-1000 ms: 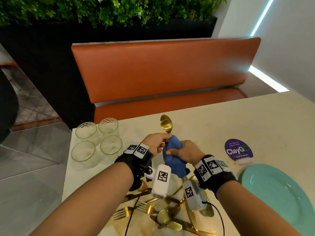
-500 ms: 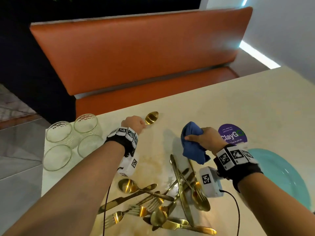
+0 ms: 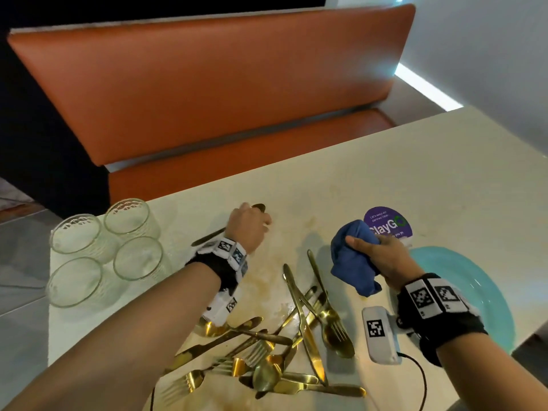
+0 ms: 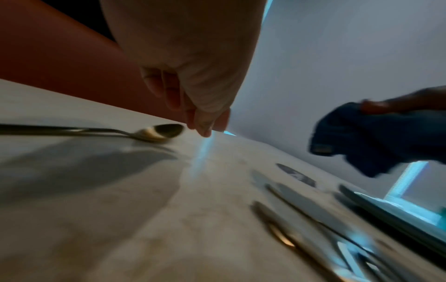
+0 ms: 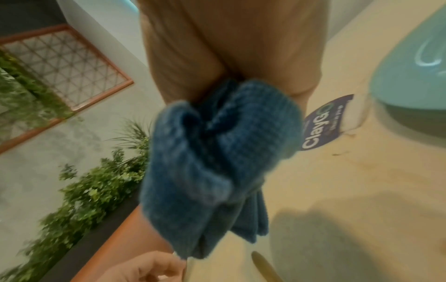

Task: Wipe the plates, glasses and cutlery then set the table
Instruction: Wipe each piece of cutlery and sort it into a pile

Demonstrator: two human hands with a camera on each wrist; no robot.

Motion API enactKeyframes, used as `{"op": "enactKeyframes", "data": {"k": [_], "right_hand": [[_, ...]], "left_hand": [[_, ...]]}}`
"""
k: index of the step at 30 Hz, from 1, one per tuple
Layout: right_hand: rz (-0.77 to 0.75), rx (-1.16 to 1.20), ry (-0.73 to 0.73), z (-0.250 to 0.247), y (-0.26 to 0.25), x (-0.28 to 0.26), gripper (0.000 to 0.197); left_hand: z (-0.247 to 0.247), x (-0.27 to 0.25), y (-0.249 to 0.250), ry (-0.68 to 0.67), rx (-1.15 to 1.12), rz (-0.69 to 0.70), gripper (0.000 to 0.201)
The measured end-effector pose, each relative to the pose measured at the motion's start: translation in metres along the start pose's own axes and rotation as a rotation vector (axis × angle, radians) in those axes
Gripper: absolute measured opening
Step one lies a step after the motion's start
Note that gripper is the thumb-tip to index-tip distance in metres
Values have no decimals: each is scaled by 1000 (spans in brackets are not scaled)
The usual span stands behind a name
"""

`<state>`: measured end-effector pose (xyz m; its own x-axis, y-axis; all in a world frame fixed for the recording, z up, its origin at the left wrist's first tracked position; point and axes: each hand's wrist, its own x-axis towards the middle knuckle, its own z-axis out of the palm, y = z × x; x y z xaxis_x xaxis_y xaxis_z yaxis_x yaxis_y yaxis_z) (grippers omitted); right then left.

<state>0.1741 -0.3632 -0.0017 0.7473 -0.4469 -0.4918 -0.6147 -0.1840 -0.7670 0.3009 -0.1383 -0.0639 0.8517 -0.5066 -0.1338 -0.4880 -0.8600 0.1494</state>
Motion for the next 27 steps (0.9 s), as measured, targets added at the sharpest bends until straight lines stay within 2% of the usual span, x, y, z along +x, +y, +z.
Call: {"op": "enactKeyframes", "data": {"k": [3, 6, 9, 11, 15, 17, 20, 23, 27], "right_hand": [[106, 312, -51, -8, 11, -9, 36], [132, 521, -97, -16, 16, -22, 34], [148, 520, -75, -28, 28, -32, 36], [157, 497, -54, -36, 39, -38, 34], [169, 496, -34, -47, 55, -52, 29], [164, 470, -5, -50, 58, -58, 31], [106, 272, 51, -51, 54, -65, 33], [-45, -56, 32, -43, 39, -73, 31], [-277, -686, -224, -11, 16, -82, 29]], "left_hand": [[10, -10, 49, -83, -96, 266, 31], [27, -17, 91, -232, 25, 493, 35], [37, -20, 107, -279, 177, 611, 31], [36, -20, 110, -243, 274, 697, 28], [30, -21, 107, -249, 352, 765, 25], [24, -23, 107, -250, 352, 744, 21], [8, -28, 106, -258, 249, 653, 17], [-17, -37, 104, -267, 200, 623, 16], [-53, -57, 96, -350, 76, 556, 16]]}}
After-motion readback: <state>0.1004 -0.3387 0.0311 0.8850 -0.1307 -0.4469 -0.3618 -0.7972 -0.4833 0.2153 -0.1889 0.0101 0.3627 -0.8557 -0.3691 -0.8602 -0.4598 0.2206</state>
